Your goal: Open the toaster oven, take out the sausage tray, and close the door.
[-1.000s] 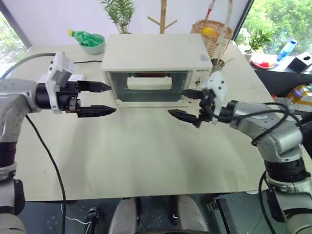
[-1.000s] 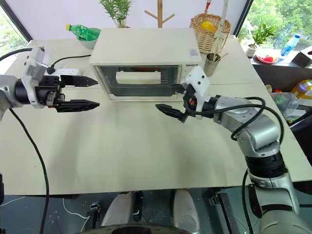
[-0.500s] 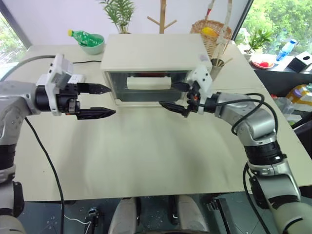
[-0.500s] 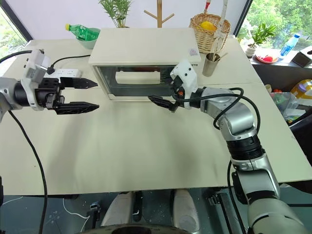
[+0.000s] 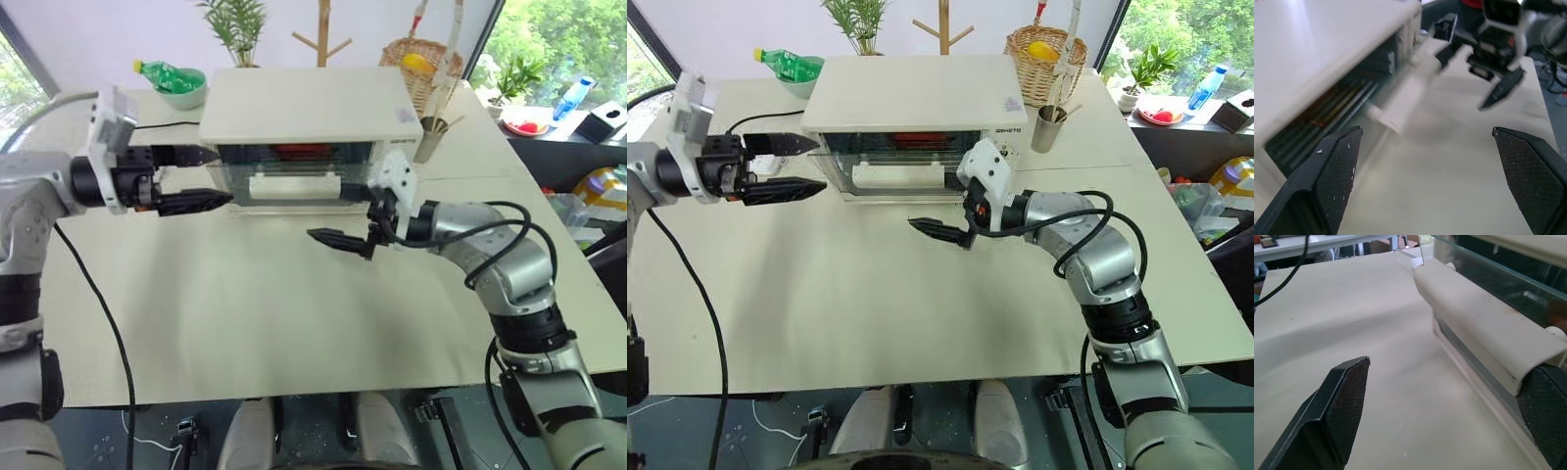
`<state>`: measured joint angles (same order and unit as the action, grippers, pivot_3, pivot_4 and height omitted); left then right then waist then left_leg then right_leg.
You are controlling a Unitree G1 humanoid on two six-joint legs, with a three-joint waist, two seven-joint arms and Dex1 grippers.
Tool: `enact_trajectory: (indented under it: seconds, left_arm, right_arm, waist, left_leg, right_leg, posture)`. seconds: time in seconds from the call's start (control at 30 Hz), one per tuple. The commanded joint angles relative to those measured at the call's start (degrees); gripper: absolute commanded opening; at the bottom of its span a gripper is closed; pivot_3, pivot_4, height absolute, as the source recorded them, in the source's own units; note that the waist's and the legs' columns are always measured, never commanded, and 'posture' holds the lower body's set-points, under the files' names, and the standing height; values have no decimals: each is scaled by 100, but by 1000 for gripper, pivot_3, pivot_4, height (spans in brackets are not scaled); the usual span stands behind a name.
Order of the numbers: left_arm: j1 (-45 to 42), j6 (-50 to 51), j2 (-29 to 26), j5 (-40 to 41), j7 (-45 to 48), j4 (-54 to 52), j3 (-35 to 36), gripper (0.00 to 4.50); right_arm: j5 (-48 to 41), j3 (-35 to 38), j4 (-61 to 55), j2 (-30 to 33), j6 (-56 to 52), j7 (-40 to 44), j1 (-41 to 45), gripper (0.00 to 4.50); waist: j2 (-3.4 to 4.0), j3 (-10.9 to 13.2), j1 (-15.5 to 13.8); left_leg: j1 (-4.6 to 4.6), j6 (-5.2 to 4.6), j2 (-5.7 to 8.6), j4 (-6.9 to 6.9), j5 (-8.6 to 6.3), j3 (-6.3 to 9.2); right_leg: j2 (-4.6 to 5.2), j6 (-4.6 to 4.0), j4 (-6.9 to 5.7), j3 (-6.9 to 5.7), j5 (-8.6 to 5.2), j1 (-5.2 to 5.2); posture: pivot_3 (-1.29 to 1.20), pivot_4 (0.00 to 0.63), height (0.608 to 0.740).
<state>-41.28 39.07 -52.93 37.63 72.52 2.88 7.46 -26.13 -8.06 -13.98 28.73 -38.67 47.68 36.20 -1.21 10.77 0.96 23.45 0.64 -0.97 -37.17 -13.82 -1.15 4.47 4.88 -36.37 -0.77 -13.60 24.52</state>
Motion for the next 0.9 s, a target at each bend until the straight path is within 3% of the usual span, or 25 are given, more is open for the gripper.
enact_trajectory:
  seconds: [0.03, 0.27, 0.33, 0.57, 0.9]
  left_arm:
    - [-344, -53, 104, -27, -37, 138, 9, 4457]
    - [-791, -399, 424, -479, -8, 679, -341, 4457]
    - [-834, -886, 501, -911, -32, 940, -575, 3618]
    - [-988, -1877, 848, -1659, 135, 1508, -1024, 38]
    - [-1157, -2226, 1129, -2035, 434, 1922, -1234, 38]
  right_arm:
    - [-234, 94, -698, -3, 22, 36, -103, 4500]
    - [-216, 49, -1127, -42, -132, -148, -589, 4500]
    - [-237, 68, -1191, -58, -193, -191, -657, 4500]
    - [-308, 114, -1381, -63, -351, -355, -961, 4500]
    - [-404, 243, -1628, 42, -470, -596, -1199, 4500]
  waist:
    - [0, 0, 5]
    - [0, 0, 5]
    - [0, 0, 5]
    - [-2, 0, -14]
    - [-2, 0, -23]
  left_leg:
    - [0, 0, 0, -1, 0, -1]
    - [0, 0, 0, -2, 0, 0]
    - [-1, 0, 0, -2, 0, -1]
    - [1, 0, 0, -3, 0, -1]
    - [1, -1, 1, -5, 0, 0]
  right_leg:
    - [0, 0, 0, 0, 0, 0]
    - [-1, 0, -2, 0, 0, 0]
    - [-1, 0, -3, 1, 0, 0]
    - [-2, 0, -1, 1, 0, 0]
    - [-2, 1, -2, 1, 0, 0]
  posture:
    - [0, 150, 740]
    - [0, 150, 740]
    - [0, 150, 740]
    - [0, 150, 740]
    - [0, 150, 740]
